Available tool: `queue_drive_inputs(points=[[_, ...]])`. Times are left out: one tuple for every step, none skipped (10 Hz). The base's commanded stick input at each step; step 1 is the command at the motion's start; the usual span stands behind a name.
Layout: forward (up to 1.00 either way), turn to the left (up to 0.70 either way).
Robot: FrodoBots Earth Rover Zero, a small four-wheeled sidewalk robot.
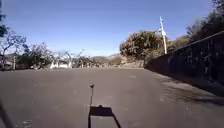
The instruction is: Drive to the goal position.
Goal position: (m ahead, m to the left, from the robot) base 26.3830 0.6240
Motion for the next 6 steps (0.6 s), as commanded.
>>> queue_drive_inputs(points=[[0.00, 0.00], [0.00, 0.00], [0.02, 0.00], [0.44, 0.00], [0.86, 0.00], [1.00, 0.00]])
